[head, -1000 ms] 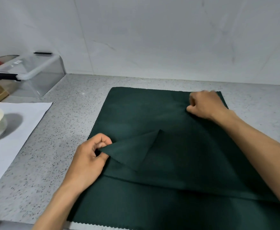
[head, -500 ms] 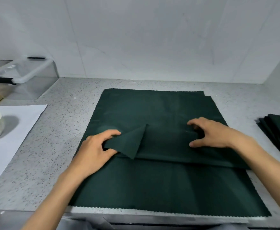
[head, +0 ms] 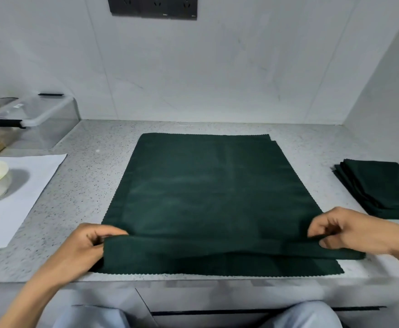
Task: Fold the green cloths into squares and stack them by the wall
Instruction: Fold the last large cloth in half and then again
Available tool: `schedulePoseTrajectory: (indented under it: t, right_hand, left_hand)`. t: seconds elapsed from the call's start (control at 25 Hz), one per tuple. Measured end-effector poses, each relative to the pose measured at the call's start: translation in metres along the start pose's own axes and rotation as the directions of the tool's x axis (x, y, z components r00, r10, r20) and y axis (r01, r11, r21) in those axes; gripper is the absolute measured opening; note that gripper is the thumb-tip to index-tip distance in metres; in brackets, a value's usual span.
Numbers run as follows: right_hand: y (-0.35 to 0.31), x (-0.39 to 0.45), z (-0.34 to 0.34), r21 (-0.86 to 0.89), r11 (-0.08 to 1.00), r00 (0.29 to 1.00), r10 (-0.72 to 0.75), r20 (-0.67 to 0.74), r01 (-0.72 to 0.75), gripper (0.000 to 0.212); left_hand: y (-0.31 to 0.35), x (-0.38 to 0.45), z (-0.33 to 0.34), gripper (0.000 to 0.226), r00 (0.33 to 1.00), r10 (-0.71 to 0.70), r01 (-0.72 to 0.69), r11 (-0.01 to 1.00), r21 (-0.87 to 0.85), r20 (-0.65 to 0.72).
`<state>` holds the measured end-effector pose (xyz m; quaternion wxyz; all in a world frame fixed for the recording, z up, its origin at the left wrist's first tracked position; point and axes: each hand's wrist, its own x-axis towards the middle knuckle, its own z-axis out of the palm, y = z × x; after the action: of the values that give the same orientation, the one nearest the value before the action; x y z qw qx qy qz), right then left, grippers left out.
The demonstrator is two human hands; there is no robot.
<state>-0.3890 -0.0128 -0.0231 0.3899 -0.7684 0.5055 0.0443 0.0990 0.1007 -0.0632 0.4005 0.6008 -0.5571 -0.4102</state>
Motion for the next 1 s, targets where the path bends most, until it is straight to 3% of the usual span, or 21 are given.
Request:
schedulePoseTrajectory:
  t: [0.12,0.24,0.32,0.4,0.48,0.6,0.64,0.72,0.8,0.84,0.92,1.0]
  right_hand:
    - [-0.003,0.021,-0.022,-0.031,0.997,0.957,-0.081,-0.280,0.076,0.033]
    - [-0.007,0.080,-0.045,-0.139,0.990,0.857,-0.057,-0.512,-0.017,0.026]
    - [-0.009,0.120,-0.050,-0.250,0.951,0.827,0.012,-0.563,-0.184,0.028]
    - [-0.004,0.147,-0.048,-0.290,0.913,0.807,0.069,-0.586,-0.288,0.033]
    - [0.001,0.162,-0.047,-0.285,0.907,0.778,0.070,-0.624,-0.310,0.033]
    - [0.002,0.173,-0.046,-0.276,0.916,0.763,0.049,-0.644,-0.292,0.032]
    - [0.001,0.174,-0.044,-0.269,0.918,0.768,0.057,-0.638,-0.292,0.032]
    - [-0.001,0.170,-0.036,-0.312,0.888,0.741,0.047,-0.670,-0.338,0.034]
    - [-0.004,0.160,-0.017,-0.430,0.837,0.675,-0.102,-0.730,-0.339,0.037]
    - [-0.010,0.156,0.000,-0.477,0.839,0.679,-0.190,-0.709,-0.263,0.041]
    - [-0.027,0.144,0.034,-0.484,0.867,0.796,-0.209,-0.568,-0.118,0.054]
    - [-0.041,0.131,0.062,-0.403,0.904,0.886,-0.068,-0.458,-0.139,0.065]
  left_hand:
    - [0.004,0.018,0.011,0.031,0.955,-0.006,0.031,0.996,0.080,-0.296]
    - [0.003,0.060,0.018,0.012,0.911,-0.014,0.062,0.993,0.104,-0.411]
    - [-0.002,0.086,0.020,0.009,0.905,-0.033,0.129,0.971,0.200,-0.424]
    - [-0.007,0.102,0.023,0.024,0.900,-0.093,0.207,0.951,0.230,-0.427]
    - [-0.010,0.113,0.025,0.044,0.880,-0.100,0.245,0.933,0.263,-0.465]
    - [-0.009,0.120,0.026,0.047,0.874,-0.010,0.240,0.878,0.415,-0.486]
    - [-0.007,0.118,0.026,0.047,0.876,0.024,0.245,0.838,0.487,-0.482]
    - [-0.006,0.113,0.031,0.050,0.894,0.145,0.230,0.664,0.712,-0.423]
    - [-0.006,0.108,0.048,0.050,0.909,0.317,0.100,0.466,0.879,-0.271]
    - [-0.005,0.104,0.058,0.053,0.921,0.344,0.028,0.415,0.909,-0.185]
    - [0.004,0.096,0.083,0.074,0.977,0.210,-0.054,0.441,0.896,-0.044]
    - [0.003,0.087,0.103,0.097,0.998,0.054,-0.039,0.479,0.877,0.015]
